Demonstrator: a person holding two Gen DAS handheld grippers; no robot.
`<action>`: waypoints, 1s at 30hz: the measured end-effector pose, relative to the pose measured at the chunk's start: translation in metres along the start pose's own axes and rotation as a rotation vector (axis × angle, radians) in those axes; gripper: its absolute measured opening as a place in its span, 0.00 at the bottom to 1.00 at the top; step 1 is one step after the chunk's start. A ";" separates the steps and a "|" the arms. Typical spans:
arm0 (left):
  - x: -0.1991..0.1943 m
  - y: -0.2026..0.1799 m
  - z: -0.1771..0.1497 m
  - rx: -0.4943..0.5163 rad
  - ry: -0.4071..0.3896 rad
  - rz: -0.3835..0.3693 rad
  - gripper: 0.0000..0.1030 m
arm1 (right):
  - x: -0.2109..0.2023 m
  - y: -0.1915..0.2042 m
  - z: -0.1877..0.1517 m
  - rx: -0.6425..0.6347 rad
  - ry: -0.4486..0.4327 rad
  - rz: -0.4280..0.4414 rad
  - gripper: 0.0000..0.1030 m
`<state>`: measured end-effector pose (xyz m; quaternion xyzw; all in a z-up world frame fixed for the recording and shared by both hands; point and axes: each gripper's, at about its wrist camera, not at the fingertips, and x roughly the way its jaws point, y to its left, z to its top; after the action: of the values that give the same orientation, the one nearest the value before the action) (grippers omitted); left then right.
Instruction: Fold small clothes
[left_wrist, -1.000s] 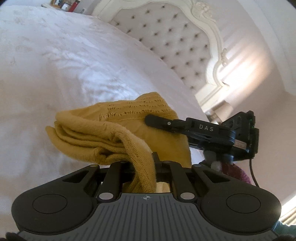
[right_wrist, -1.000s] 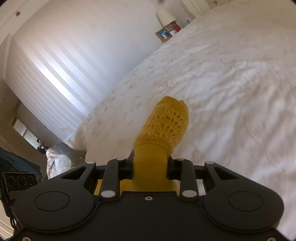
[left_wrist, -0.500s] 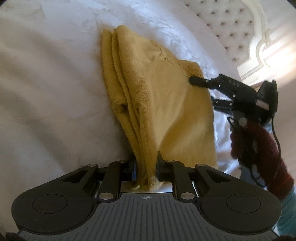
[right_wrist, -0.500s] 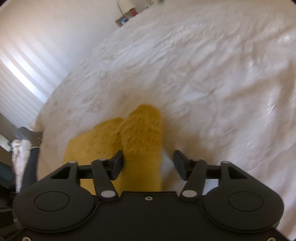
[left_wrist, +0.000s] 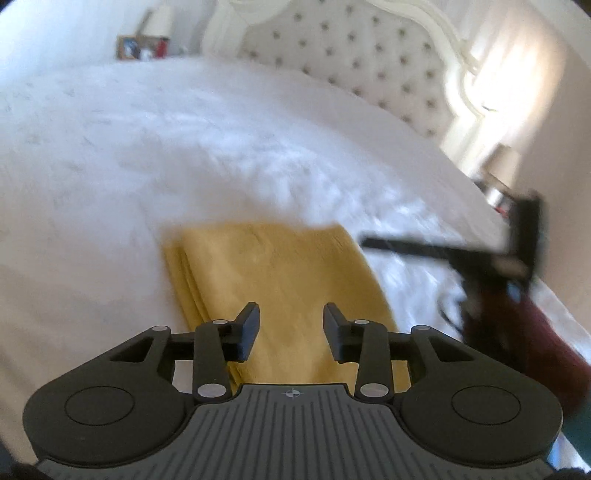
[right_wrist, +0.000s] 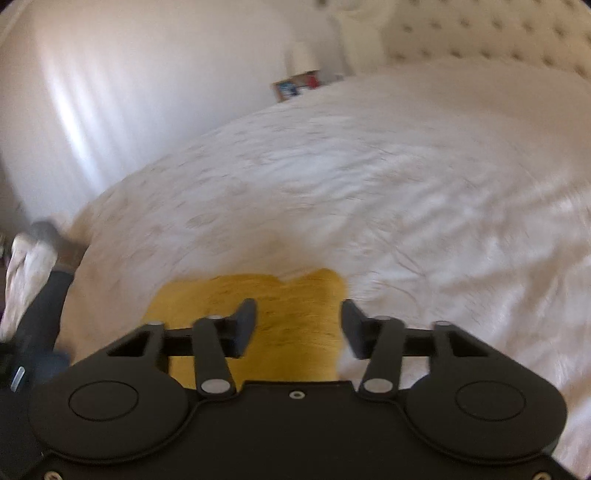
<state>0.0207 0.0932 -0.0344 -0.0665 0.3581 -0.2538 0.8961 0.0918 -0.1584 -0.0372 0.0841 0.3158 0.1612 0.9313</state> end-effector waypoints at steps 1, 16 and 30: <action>0.011 0.004 0.004 -0.006 -0.026 0.023 0.36 | 0.001 0.007 -0.001 -0.034 0.008 0.013 0.49; 0.091 0.047 0.016 -0.216 0.072 0.148 0.11 | 0.020 0.011 -0.011 -0.066 0.054 0.034 0.49; 0.079 0.043 0.002 -0.129 0.029 0.247 0.15 | 0.080 -0.029 -0.006 0.029 0.156 -0.017 0.54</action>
<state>0.0881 0.0901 -0.0945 -0.0758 0.3919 -0.1186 0.9092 0.1554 -0.1573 -0.0945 0.0820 0.3904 0.1548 0.9038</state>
